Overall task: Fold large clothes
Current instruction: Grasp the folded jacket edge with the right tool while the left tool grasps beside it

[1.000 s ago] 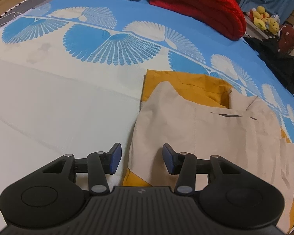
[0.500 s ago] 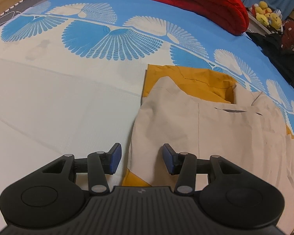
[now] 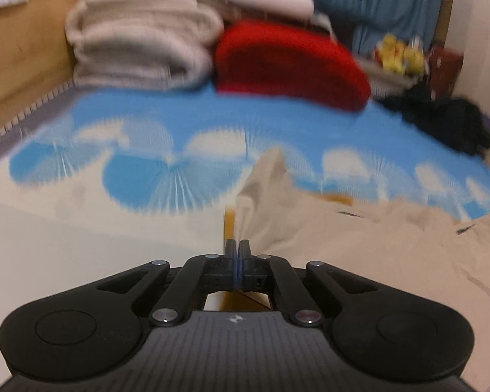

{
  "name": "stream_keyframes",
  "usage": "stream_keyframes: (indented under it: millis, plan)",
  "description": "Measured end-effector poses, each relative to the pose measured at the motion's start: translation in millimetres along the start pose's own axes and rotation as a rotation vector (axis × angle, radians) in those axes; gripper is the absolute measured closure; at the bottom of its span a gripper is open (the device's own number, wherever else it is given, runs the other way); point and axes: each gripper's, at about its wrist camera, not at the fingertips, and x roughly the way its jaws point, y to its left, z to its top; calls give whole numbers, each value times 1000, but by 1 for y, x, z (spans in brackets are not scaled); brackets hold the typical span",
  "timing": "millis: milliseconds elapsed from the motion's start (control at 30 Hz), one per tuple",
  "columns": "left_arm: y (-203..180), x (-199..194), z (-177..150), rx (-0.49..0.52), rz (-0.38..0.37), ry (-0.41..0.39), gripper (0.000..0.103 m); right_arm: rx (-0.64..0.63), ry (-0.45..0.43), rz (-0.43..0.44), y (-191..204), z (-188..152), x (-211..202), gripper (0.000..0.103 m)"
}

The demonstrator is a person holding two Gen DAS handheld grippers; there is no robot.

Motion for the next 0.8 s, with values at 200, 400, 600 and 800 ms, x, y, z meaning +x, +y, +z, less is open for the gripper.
stream_keyframes:
  millis: [200, 400, 600, 800]
  plan:
    - [-7, 14, 17, -7, 66, -102, 103, 45, -138, -28, 1, 16, 1, 101]
    - [-15, 65, 16, 6, 116, -20, 103, 50, -71, -114, 9, 17, 58, 101]
    - [-6, 95, 7, -30, 117, 52, 103, 71, 30, -181, 7, 7, 101, 101]
    - [-4, 107, 0, -24, 73, 146, 98, 75, 81, -198, 8, 3, 110, 100]
